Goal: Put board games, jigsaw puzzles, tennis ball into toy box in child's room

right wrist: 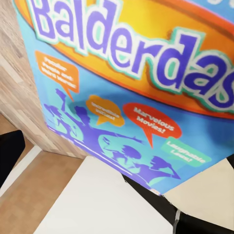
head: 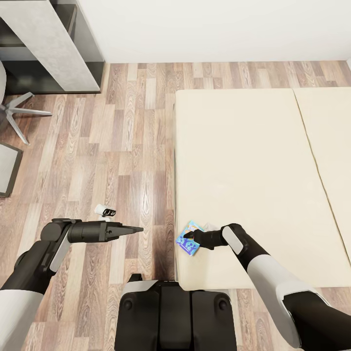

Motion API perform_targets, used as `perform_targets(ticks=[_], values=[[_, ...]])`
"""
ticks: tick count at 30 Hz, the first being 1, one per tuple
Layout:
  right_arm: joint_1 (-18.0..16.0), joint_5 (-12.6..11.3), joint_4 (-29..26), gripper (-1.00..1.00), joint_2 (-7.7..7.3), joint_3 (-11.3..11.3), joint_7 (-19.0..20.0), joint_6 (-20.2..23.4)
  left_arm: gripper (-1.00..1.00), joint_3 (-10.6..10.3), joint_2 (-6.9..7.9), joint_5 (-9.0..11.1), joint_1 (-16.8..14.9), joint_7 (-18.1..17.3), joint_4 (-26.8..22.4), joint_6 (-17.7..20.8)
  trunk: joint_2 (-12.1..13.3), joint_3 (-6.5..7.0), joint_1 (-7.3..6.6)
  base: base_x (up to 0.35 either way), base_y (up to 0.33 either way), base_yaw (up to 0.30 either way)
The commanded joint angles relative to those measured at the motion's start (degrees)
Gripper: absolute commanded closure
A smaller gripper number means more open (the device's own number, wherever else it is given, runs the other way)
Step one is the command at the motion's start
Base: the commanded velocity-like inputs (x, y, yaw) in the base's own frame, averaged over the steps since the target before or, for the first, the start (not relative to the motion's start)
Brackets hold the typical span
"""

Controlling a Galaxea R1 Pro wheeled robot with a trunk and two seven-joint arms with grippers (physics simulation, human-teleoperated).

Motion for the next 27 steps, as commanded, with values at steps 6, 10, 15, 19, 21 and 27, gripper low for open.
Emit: perform_targets(ticks=[6,10,15,19,21,27], values=[[0.0,0.4,0.0,-1.0,-0.02,0.1,0.4,0.1,-1.0,-0.1,0.05,0.0,0.0,-0.2,0.0,0.6,-0.1,-0.06,0.03,0.0,0.11,0.0],[0.0,0.4,0.0,-1.0,-0.02,0.1,0.4,0.1,-1.0,-0.1,0.05,0.0,0.0,-0.2,0.0,0.6,-0.1,-0.06,0.03,0.0,0.038,0.0],[0.0,0.4,0.0,-1.0,-0.02,0.1,0.4,0.2,-1.0,-0.1,0.05,0.0,0.0,-0.2,0.0,0.6,-0.1,-0.06,0.03,0.0,0.008,0.0],[0.0,0.4,0.0,-1.0,-0.02,0.1,0.4,0.2,-1.0,-0.1,0.05,0.0,0.0,-0.2,0.0,0.6,-0.1,-0.06,0.03,0.0,0.002,0.0],[0.0,0.4,0.0,-1.0,-0.02,0.1,0.4,0.1,-1.0,-0.1,0.05,0.0,0.0,-0.2,0.0,0.6,-0.1,-0.06,0.03,0.0,0.0,0.0],[0.0,0.4,0.0,-1.0,-0.02,0.0,0.4,0.1,-1.0,-0.1,0.05,0.0,0.0,-0.2,0.0,0.6,-0.1,-0.06,0.03,0.0,0.063,0.0]])
